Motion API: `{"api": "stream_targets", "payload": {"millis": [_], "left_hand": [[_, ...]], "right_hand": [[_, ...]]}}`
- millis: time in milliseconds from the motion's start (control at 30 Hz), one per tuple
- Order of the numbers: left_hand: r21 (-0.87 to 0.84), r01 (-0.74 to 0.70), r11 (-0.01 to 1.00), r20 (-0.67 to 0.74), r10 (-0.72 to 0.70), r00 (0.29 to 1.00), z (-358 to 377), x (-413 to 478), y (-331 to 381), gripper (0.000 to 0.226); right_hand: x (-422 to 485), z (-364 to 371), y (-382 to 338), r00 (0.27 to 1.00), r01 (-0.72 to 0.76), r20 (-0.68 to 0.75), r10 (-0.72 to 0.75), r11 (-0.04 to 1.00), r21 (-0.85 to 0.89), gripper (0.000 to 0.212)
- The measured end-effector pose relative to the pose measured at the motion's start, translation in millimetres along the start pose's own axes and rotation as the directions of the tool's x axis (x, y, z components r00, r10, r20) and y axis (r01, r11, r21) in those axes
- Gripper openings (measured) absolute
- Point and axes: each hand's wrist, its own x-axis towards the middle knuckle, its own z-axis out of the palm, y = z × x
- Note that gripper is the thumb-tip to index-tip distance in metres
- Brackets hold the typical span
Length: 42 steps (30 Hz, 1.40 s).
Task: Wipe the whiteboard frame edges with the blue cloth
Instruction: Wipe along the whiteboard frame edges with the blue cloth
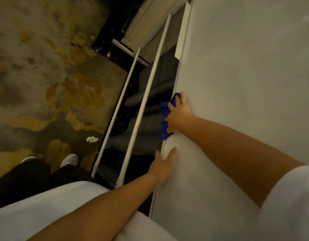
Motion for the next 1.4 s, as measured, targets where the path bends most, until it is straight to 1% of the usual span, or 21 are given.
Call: {"api": "stream_targets", "payload": {"millis": [67,100,200,300,400,567,633,700,833,867,1000,1133,1200,1300,1333,1400], "left_hand": [[-0.062,0.079,0.995,0.042,-0.076,0.996,-1.8,10.2,13.8,0.114],[-0.079,0.114,0.99,0.068,-0.109,0.992,-4.6,13.7,20.2,0.119],[-0.028,0.158,0.987,0.121,-0.154,0.981,-17.7,19.9,35.2,0.124],[-0.027,0.166,0.986,0.139,-0.161,0.977,-30.2,17.8,49.1,0.131],[-0.036,0.183,0.982,0.139,-0.176,0.974,-48.2,11.1,54.1,0.144],[-0.038,0.206,0.978,0.059,-0.203,0.977,-85.7,-18.6,77.1,0.15],[-0.057,0.193,0.98,0.023,-0.192,0.981,-100.3,-35.8,86.5,0.144],[-0.026,0.177,0.984,-0.022,-0.177,0.984,-116.3,-51.5,96.0,0.137],[0.045,0.175,0.984,-0.148,-0.167,0.975,-147.3,-76.2,109.9,0.143],[0.057,0.169,0.984,-0.165,-0.158,0.974,-153.2,-80.3,111.0,0.141],[0.097,0.133,0.986,-0.156,-0.117,0.981,-171.2,-92.2,120.6,0.121],[0.118,0.164,0.979,-0.15,-0.146,0.978,-175.9,-85.9,126.9,0.11],[0.123,0.172,0.977,-0.155,-0.152,0.976,-174.1,-82.2,127.2,0.104],[0.133,0.14,0.981,-0.146,-0.121,0.982,-167.4,-71.1,134.0,0.11],[0.121,0.128,0.984,-0.127,-0.113,0.985,-164.7,-67.3,138.8,0.11],[0.081,0.092,0.992,-0.085,-0.085,0.993,-159.6,-57.1,154.4,0.099]], "right_hand": [[4.1,5.0,-8.9,0.997,0.074,0.028,-0.073,0.997,-0.021,0.078],[7.7,7.7,-7.2,0.997,0.078,0.018,-0.078,0.997,-0.01,0.079],[17.3,5.5,12.1,0.998,0.063,-0.025,-0.062,0.997,0.053,0.074],[25.8,-9.5,28.7,0.999,0.014,-0.053,-0.009,0.996,0.091,0.076],[26.9,-28.9,35.4,0.995,0.009,-0.101,0.008,0.985,0.17,0.076],[25.8,-70.3,42.9,0.981,0.029,-0.193,0.033,0.951,0.309,0.077],[27.2,-90.8,47.6,0.97,0.047,-0.241,0.039,0.94,0.339,0.078],[27.5,-112.8,54.9,0.951,0.068,-0.305,0.052,0.926,0.371,0.081],[17.6,-147.4,63.6,0.901,0.129,-0.427,0.076,0.893,0.431,0.083],[13.5,-151.8,65.2,0.89,0.139,-0.448,0.082,0.887,0.44,0.082],[-1.5,-163.0,60.2,0.858,0.177,-0.507,0.084,0.878,0.446,0.073],[-3.2,-165.3,48.5,0.84,0.264,-0.543,0.005,0.87,0.416,0.067],[2.3,-164.0,47.7,0.835,0.285,-0.549,-0.029,0.876,0.388,0.069],[15.3,-158.6,56.2,0.857,0.268,-0.513,-0.056,0.897,0.351,0.074],[20.5,-157.0,63.4,0.871,0.238,-0.49,-0.035,0.903,0.358,0.075],[32.3,-154.0,85.1,0.907,0.126,-0.417,0.06,0.906,0.403,0.077]]}}
